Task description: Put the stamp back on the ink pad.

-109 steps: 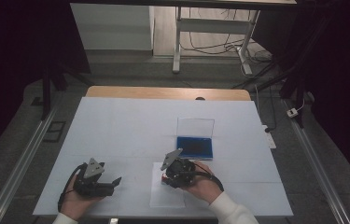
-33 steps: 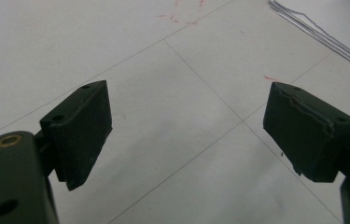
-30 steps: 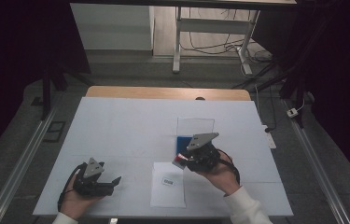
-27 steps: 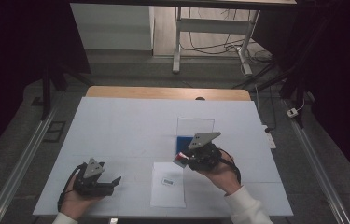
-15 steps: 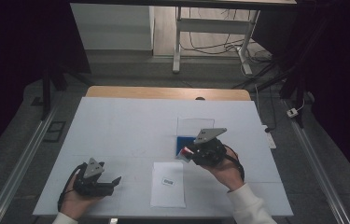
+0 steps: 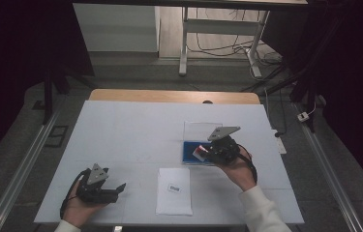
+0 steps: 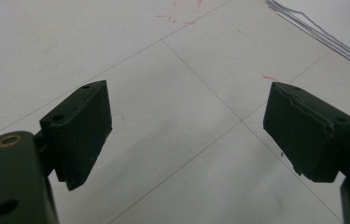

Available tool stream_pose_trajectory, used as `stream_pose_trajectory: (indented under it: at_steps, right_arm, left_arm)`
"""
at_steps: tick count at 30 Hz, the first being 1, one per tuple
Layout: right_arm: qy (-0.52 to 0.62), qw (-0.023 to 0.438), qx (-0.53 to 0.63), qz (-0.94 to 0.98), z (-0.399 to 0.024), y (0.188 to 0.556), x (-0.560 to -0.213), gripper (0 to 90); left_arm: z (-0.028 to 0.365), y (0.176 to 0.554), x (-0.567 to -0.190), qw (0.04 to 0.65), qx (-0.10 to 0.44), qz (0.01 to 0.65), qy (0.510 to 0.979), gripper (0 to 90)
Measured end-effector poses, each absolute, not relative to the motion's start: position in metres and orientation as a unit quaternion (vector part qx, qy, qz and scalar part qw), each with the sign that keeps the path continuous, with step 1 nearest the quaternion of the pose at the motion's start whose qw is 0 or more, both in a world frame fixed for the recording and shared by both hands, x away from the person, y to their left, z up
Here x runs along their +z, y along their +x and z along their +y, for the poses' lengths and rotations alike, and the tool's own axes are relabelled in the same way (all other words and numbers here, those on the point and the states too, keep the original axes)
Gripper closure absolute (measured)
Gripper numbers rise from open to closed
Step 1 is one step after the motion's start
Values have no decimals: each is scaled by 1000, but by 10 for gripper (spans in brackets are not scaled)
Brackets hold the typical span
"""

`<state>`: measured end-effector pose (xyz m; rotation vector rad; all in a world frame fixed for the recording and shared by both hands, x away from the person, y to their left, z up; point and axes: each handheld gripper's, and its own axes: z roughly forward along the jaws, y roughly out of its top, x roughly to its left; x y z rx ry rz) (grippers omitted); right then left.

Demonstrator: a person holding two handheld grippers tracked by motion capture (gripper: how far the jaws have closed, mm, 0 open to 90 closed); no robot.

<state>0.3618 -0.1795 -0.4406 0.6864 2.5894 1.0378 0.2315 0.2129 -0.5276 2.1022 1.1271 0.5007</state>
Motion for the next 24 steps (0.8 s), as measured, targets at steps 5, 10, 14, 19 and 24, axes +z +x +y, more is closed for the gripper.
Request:
stream_pose_trajectory:
  at_steps: [5,10,14,19,24]
  right_arm:
    - [246,138,353,892,-182,370,-444,694]
    - [258,141,350,890,-186,379,-446,694]
    - [267,145,344,889,-189,388,-448,694]
    - [275,145,330,891,-189,395,-454,694]
    - [276,143,318,896,-186,401,-461,694]
  left_arm:
    - [213,231,-527,346,194,434,809,154]
    - [213,231,-528,347,192,433,810,154]
    - [213,232,-527,347,192,433,809,154]
    - [212,231,-527,348,192,432,809,154]
    - [213,232,-528,346,192,434,810,154]
